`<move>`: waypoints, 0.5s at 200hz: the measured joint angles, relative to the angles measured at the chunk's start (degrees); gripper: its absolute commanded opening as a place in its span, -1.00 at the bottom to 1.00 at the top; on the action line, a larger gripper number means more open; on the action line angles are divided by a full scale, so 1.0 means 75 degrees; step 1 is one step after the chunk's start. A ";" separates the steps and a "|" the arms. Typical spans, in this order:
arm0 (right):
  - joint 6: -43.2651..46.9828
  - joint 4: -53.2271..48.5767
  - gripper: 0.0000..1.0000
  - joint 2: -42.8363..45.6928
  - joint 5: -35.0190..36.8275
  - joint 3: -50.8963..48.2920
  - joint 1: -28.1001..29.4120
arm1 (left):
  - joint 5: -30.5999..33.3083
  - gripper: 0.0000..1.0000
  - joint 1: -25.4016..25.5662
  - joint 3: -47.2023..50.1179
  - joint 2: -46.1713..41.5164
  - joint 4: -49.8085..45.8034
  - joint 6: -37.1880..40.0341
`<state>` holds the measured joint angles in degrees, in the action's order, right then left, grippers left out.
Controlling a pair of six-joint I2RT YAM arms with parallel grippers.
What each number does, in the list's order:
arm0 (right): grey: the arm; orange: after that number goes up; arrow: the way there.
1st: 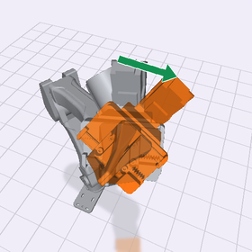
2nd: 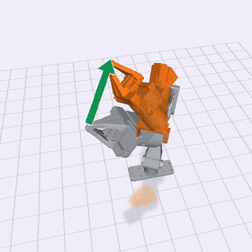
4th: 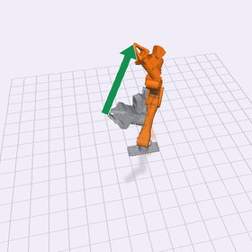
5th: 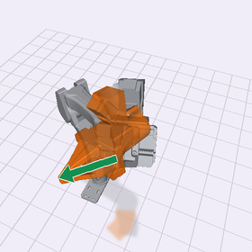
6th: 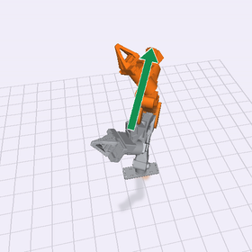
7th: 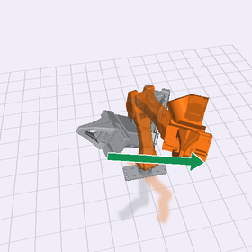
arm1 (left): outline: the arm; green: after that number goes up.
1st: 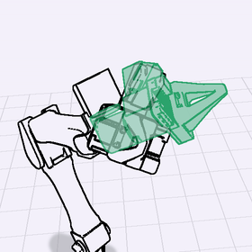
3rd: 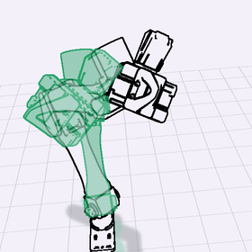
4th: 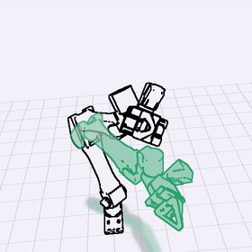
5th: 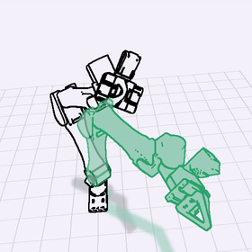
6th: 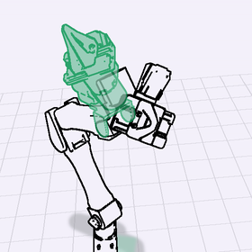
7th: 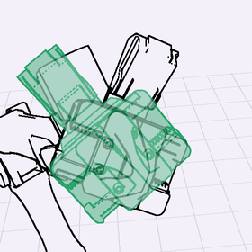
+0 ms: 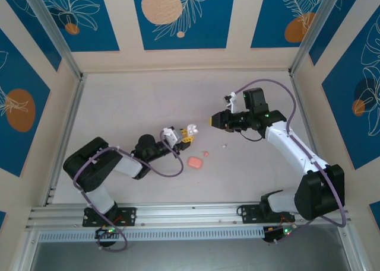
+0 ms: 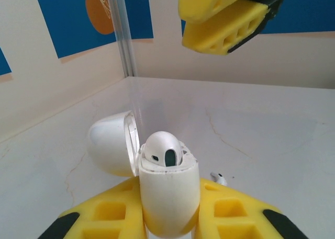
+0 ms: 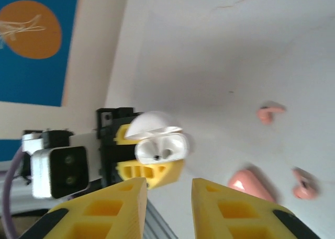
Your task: Insert wireless bluetooth earbuds into charging case
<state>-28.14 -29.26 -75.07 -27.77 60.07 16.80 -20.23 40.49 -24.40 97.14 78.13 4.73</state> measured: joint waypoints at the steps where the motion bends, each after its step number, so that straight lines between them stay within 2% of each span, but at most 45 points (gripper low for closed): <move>1: 0.0009 -0.0032 -0.39 0.0000 0.0023 0.0009 -0.0003 | 0.0000 -0.59 0.0000 0.0006 -0.0003 0.0000 0.0000; 54: 0.0417 -0.2212 -0.27 -0.0603 0.1725 0.0350 -0.0303 | 0.0061 -0.59 0.0006 0.0204 -0.0006 0.0012 0.0023; 100: 0.0420 -0.2975 -0.18 -0.1976 0.2381 0.0452 -0.0478 | 0.0117 -0.60 0.0006 0.0300 -0.0017 0.0035 0.0044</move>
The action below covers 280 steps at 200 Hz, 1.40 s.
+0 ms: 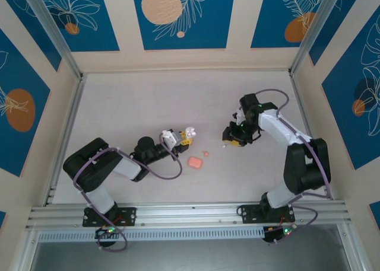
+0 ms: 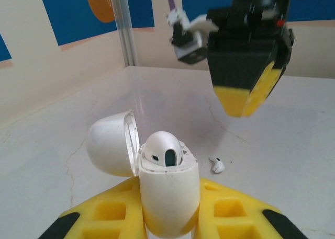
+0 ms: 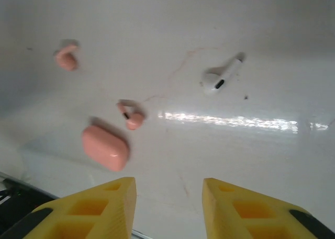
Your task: Insert wireless bluetooth earbuds into charging case
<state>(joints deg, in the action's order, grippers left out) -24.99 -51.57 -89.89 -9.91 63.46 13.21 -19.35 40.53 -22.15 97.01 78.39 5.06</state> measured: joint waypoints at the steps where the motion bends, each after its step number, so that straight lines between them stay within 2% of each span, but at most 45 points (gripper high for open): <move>1: 0.0000 -0.0015 -0.18 -0.0050 0.0017 0.0012 0.0000 | 0.0000 -0.59 0.0000 0.0003 0.0000 0.0000 0.0000; 23: 0.0023 -0.0076 -0.17 -0.0662 0.0128 0.0210 0.0006 | 0.0029 -0.59 0.0000 0.0047 -0.0015 0.0006 0.0003; 82: 0.0536 -0.0017 0.00 -0.1647 0.0239 0.1207 0.0006 | 0.0111 -0.59 0.0000 0.0061 -0.0017 0.0006 0.0009; 148: 0.1067 0.0131 0.03 -0.2903 0.0207 0.1862 0.0044 | 0.0256 -0.59 0.0003 0.0064 -0.0017 0.0006 0.0041; 218: 0.1338 0.0125 0.03 -0.3147 0.0227 0.1816 0.0093 | 0.0280 -0.59 0.0000 0.0064 -0.0017 0.0006 0.0143; 280: 0.1483 0.0219 0.03 -0.2882 0.0291 0.1364 0.0114 | 0.0280 -0.59 0.0000 0.0064 -0.0017 0.0006 0.0146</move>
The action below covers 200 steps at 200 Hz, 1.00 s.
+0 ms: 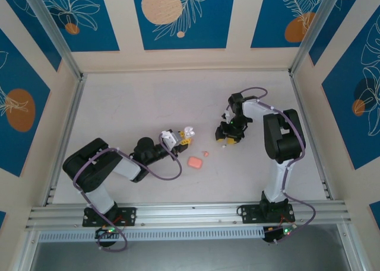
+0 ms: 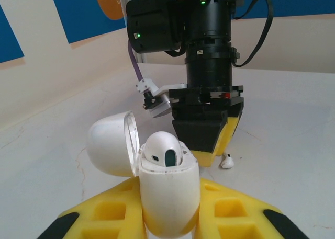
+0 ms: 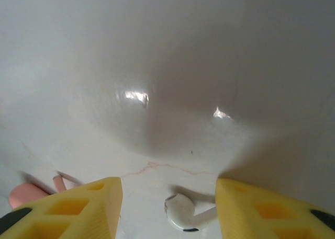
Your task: Insert wireless bluetooth earbuds into charging case
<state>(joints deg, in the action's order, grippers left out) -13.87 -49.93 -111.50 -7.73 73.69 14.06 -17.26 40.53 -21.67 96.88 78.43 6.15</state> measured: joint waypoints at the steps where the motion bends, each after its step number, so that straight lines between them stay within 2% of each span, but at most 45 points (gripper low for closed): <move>1: 0.0000 0.0000 0.03 0.0006 0.0000 -0.0015 0.0000 | 0.0000 -0.59 0.0000 0.0000 0.0000 0.0000 0.0003; 88: -0.0067 -0.0565 0.03 0.0592 -0.0015 -0.0507 0.0335 | 0.0000 -0.59 0.0017 0.0038 -0.0079 0.0003 0.0000; 140: -0.0157 -0.1297 -0.03 0.0708 0.0729 0.0527 0.0329 | 0.0003 -0.59 0.0035 0.0055 -0.0096 0.0000 0.0003; 200: -0.0291 -0.1495 -0.05 0.0172 0.0956 0.0877 0.0379 | 0.0061 -0.59 0.0047 0.0055 -0.0096 0.0003 0.0006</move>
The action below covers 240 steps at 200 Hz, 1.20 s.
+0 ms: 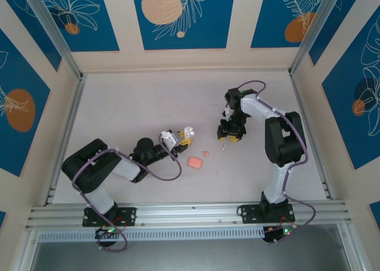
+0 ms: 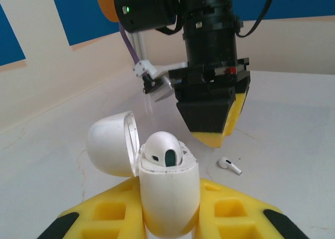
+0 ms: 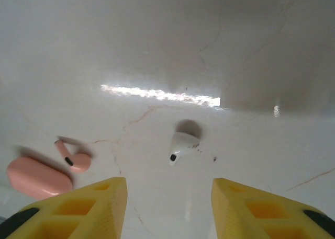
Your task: Insert wireless bluetooth earbuds into charging case
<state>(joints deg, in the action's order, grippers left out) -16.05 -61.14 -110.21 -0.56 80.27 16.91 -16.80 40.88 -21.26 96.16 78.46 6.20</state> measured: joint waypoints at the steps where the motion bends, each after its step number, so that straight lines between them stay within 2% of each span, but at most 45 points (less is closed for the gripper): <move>1: 0.0000 0.0000 -0.05 -0.0009 0.0000 0.0000 0.0000 | 0.0003 -0.59 0.0000 0.0000 0.0000 0.0000 0.0000; 86: -0.0050 0.0009 -0.21 -0.0568 0.0052 0.0000 0.0131 | 0.0052 -0.58 0.0003 0.0000 0.0000 0.0000 0.0003; 187: -0.0058 0.0195 -0.30 -0.0697 0.0224 -0.0076 0.0175 | 0.0052 -0.58 0.0003 0.0003 0.0000 0.0000 0.0003; 240: -0.0061 0.0259 -0.47 -0.0726 0.0367 -0.0149 0.0172 | 0.0055 -0.59 0.0003 0.0070 0.0000 0.0000 0.0003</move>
<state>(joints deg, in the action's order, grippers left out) -16.51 -59.20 -115.66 2.20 79.15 18.20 -16.38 40.91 -20.73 96.16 78.46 6.22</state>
